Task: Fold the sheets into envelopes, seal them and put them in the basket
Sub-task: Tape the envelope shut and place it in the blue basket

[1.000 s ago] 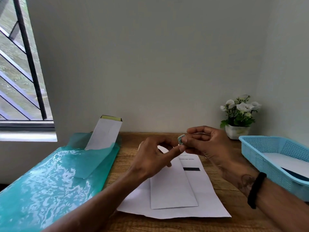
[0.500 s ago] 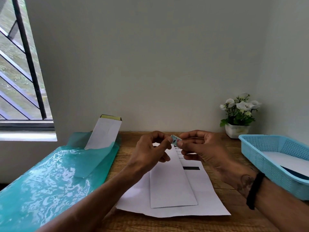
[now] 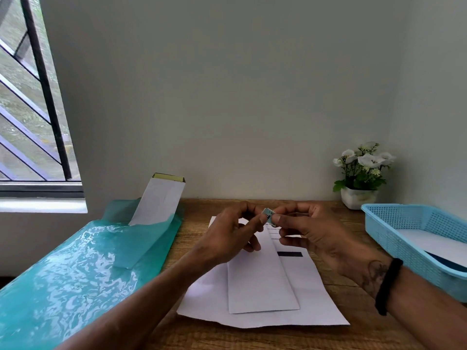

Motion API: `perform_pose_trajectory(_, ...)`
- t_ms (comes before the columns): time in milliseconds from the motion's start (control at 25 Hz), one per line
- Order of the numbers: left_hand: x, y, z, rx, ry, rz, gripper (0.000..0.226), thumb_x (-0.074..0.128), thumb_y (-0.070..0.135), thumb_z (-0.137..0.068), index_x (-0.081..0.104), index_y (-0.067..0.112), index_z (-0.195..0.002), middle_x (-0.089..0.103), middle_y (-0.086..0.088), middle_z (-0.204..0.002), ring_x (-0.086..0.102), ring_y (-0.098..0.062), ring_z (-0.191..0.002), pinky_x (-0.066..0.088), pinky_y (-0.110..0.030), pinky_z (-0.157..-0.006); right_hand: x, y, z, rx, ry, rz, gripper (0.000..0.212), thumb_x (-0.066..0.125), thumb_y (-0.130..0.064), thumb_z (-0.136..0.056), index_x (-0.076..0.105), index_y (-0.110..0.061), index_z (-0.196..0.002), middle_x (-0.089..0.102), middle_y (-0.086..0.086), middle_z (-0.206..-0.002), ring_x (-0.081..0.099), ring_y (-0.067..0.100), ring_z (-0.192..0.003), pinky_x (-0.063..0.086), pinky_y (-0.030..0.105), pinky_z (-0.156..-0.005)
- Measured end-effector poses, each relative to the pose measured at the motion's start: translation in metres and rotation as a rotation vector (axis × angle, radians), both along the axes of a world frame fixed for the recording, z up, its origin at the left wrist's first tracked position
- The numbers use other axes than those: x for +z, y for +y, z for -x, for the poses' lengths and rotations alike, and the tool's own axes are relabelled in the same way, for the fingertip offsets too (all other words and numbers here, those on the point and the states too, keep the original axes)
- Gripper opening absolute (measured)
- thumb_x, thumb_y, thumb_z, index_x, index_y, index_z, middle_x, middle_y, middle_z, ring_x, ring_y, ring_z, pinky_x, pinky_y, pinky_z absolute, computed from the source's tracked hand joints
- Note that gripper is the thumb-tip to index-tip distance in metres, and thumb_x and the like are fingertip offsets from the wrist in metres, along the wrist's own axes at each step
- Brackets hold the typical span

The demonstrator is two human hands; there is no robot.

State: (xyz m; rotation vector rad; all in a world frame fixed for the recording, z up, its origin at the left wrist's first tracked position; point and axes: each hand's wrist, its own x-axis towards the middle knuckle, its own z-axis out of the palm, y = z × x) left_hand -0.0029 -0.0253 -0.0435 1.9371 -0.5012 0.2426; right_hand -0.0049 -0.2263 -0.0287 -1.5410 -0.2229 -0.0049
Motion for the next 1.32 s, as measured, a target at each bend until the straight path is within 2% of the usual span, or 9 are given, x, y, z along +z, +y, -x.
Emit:
perform_pose_trajectory(200,0.0006,0.0009,-0.001,0.058,0.009,0.011,0.019,0.069,0.035,-0.097,0.072,0.017,-0.101,0.072,-0.003,-0.091,0.076,-0.02,-0.066,0.066,-0.042,-0.069,0.0004,0.0001,0.0,-0.005,-0.009,0.043,0.012,0.087,-0.009,-0.078,0.081,-0.008,-0.089,0.078,0.013,-0.086,0.068,0.018,-0.068,0.061,0.035,-0.068)
perform_pose_trajectory(400,0.0009,0.0034,-0.0022,0.093,-0.028,-0.05,0.018,0.071,0.032,-0.098,0.072,0.014,-0.094,0.072,-0.001,-0.085,0.076,-0.019,-0.063,0.065,-0.035,-0.062,-0.0002,0.0008,0.001,-0.037,-0.042,0.093,0.012,0.088,-0.01,-0.075,0.082,-0.01,-0.086,0.08,0.015,-0.089,0.069,0.018,-0.072,0.062,0.033,-0.067)
perform_pose_trajectory(600,-0.0012,0.005,-0.0002,0.135,-0.217,-0.198,0.016,0.069,0.034,-0.099,0.068,0.019,-0.094,0.07,0.006,-0.083,0.072,-0.013,-0.055,0.061,-0.03,-0.055,-0.0017,0.0017,0.001,-0.046,-0.057,0.131,0.012,0.089,-0.011,-0.075,0.083,-0.011,-0.085,0.08,0.013,-0.087,0.068,0.019,-0.072,0.064,0.037,-0.07)
perform_pose_trajectory(800,-0.0011,0.0074,-0.0014,0.204,-0.368,-0.294,0.024,0.067,0.045,-0.098,0.068,0.022,-0.093,0.07,0.009,-0.083,0.064,-0.003,-0.06,0.06,-0.03,-0.06,-0.0018,0.0044,0.0029,-0.054,-0.064,0.118,0.013,0.089,-0.01,-0.075,0.082,-0.009,-0.087,0.08,0.015,-0.087,0.07,0.019,-0.07,0.064,0.038,-0.07)
perform_pose_trajectory(960,-0.002,0.0078,-0.0027,0.194,-0.385,-0.308,0.025,0.065,0.045,-0.099,0.066,0.021,-0.09,0.07,0.007,-0.081,0.065,-0.007,-0.061,0.061,-0.037,-0.061,-0.002,0.0072,0.0028,-0.068,-0.07,0.114,0.01,0.087,-0.007,-0.077,0.082,-0.009,-0.085,0.08,0.014,-0.084,0.07,0.019,-0.068,0.065,0.038,-0.07)
perform_pose_trajectory(1120,-0.0009,0.0082,-0.0031,0.155,-0.338,-0.287,0.025,0.064,0.043,-0.1,0.062,0.021,-0.088,0.072,0.002,-0.08,0.069,-0.008,-0.053,0.059,-0.029,-0.058,-0.0023,0.0078,0.0017,-0.065,-0.079,0.091,0.012,0.088,-0.006,-0.076,0.082,-0.005,-0.086,0.078,0.011,-0.077,0.066,0.018,-0.065,0.065,0.036,-0.068)
perform_pose_trajectory(1320,-0.0007,0.0079,-0.0032,0.163,-0.282,-0.292,0.023,0.067,0.041,-0.099,0.065,0.021,-0.087,0.072,0.003,-0.081,0.071,-0.009,-0.052,0.061,-0.034,-0.058,-0.0041,0.0071,0.002,-0.064,-0.089,0.11,0.012,0.089,-0.006,-0.074,0.082,-0.007,-0.084,0.079,0.015,-0.081,0.064,0.022,-0.068,0.065,0.038,-0.067)
